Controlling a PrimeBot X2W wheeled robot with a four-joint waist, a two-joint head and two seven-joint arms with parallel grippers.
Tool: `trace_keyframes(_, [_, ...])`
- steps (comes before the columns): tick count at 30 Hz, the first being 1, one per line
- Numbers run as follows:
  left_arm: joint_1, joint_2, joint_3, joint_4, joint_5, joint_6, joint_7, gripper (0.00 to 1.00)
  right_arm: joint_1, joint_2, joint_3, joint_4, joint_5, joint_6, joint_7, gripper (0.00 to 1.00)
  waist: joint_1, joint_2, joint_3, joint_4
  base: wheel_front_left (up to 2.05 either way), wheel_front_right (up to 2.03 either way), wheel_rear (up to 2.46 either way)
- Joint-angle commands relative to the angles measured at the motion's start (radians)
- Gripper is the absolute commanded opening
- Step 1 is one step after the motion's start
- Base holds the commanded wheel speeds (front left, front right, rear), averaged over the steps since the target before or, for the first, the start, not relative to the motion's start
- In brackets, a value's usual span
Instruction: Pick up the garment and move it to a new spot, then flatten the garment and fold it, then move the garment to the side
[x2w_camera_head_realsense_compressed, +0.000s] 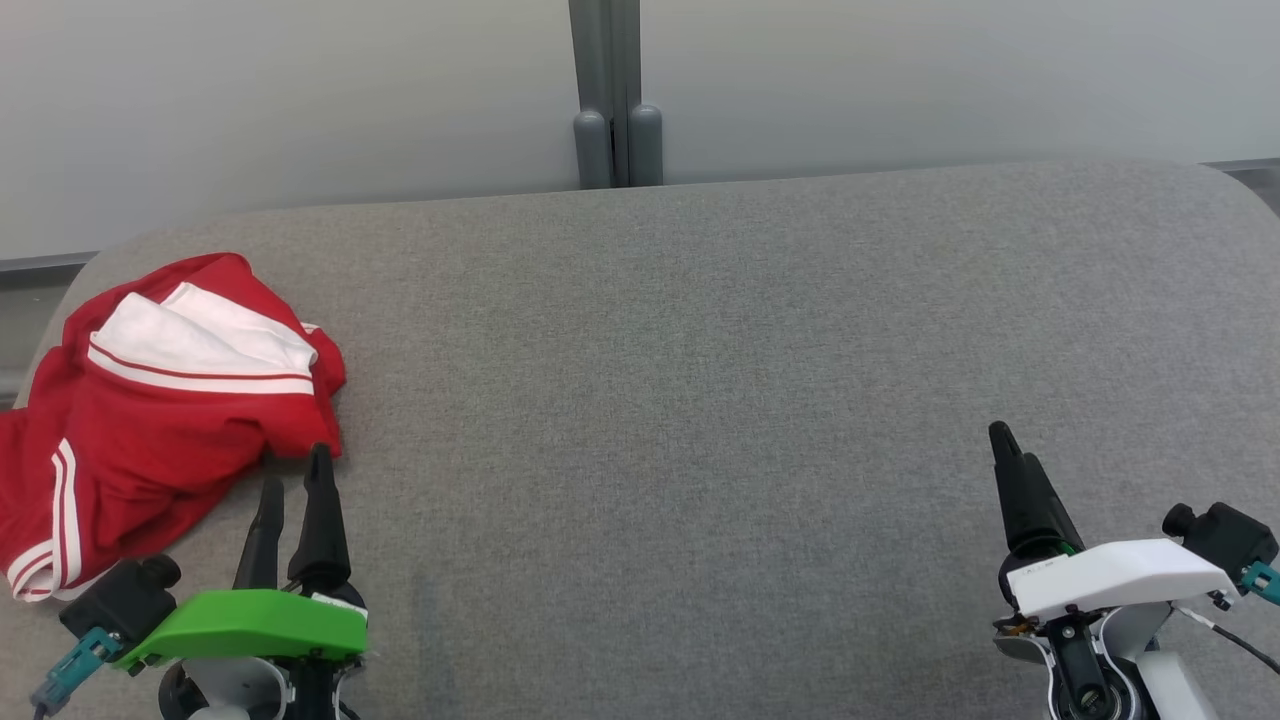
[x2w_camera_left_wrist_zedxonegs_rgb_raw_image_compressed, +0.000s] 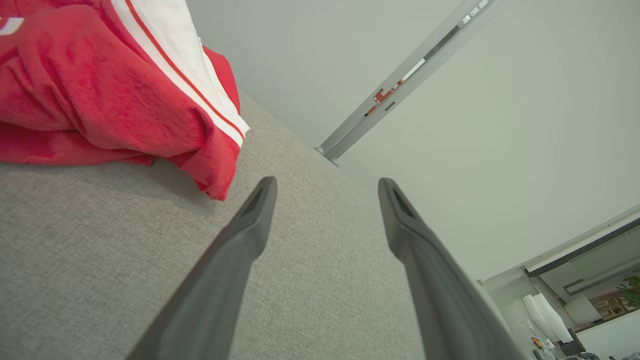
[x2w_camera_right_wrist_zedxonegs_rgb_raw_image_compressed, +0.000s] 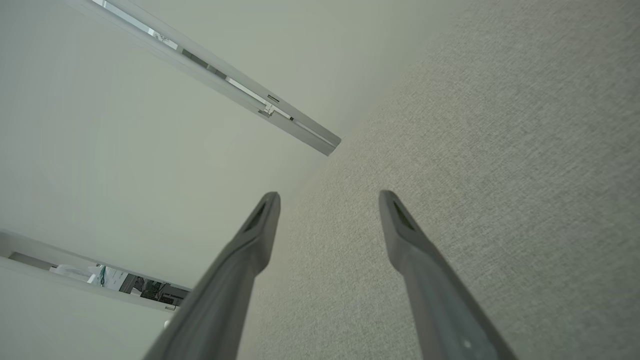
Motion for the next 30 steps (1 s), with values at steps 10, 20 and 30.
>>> trace_keyframes(10, [-0.003,0.023,-0.033,-0.016,0.178,0.030,-0.040,1.00,-0.009,-0.010,0.023,-0.003,-0.157,0.001,-0.041,1.00,0.0000,0.0000,0.001,0.002,0.00,0.00,0.00])
trace_keyframes(20, [-0.004,0.034,-0.054,-0.013,0.293,0.056,-0.069,1.00,-0.012,-0.013,0.045,0.001,-0.262,0.001,-0.069,1.00,0.0000,0.0000,0.005,0.002,0.00,0.00,0.00])
trace_keyframes(30, [-0.001,0.043,-0.072,-0.006,0.401,0.074,-0.095,1.00,-0.011,-0.021,0.071,0.003,-0.353,0.001,-0.096,1.00,0.0000,0.0000,0.004,0.002,0.00,0.00,0.00])
